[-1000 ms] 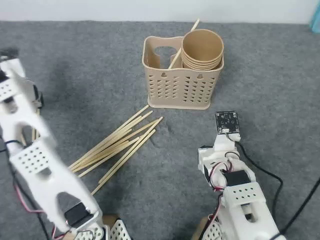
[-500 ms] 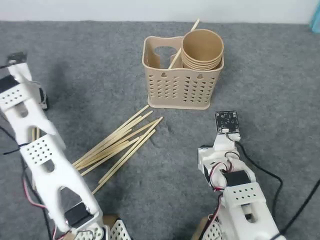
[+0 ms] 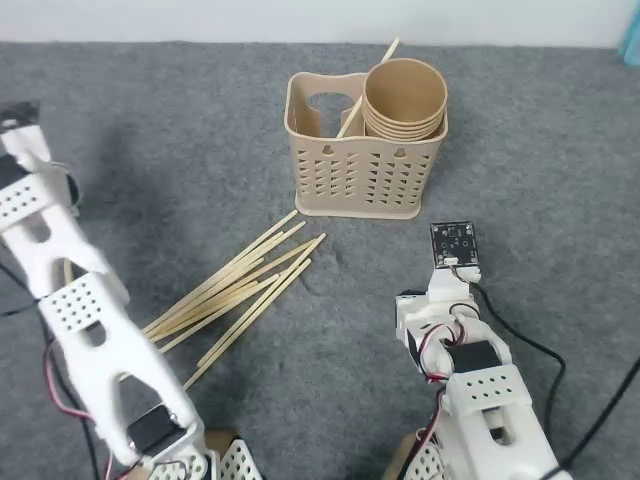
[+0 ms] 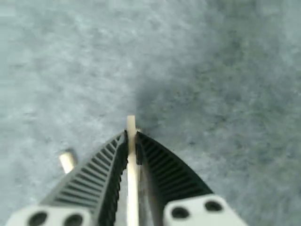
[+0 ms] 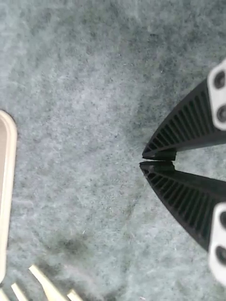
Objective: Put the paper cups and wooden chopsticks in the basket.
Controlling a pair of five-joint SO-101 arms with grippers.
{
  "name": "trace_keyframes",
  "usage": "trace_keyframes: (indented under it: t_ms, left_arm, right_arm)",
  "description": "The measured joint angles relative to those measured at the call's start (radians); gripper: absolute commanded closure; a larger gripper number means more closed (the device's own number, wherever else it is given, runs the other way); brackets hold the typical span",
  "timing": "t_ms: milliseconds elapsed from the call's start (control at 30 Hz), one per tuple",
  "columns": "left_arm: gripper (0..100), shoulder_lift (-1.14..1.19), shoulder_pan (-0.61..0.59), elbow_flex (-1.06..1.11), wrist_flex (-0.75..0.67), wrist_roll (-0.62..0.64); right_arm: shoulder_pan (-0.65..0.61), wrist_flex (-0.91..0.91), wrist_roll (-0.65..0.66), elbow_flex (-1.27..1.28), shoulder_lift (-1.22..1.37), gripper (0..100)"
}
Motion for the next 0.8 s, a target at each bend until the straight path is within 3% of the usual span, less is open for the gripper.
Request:
trace_keyframes:
  t_ms: [133,400,800]
  left_arm:
    - [99,-0.149,-0.009,0.15,0.0,0.0]
    - [99,-0.592,0.018,0.669,0.0,0.0]
    - [99,-1.208,0.052,1.195,0.0,0.0]
  right_arm:
    - [0.0,0.0,0.0,0.0,0.0,97.7]
    - [0.0,0.0,0.0,0.0,0.0,97.7]
    - [0.0,0.0,0.0,0.0,0.0,97.7]
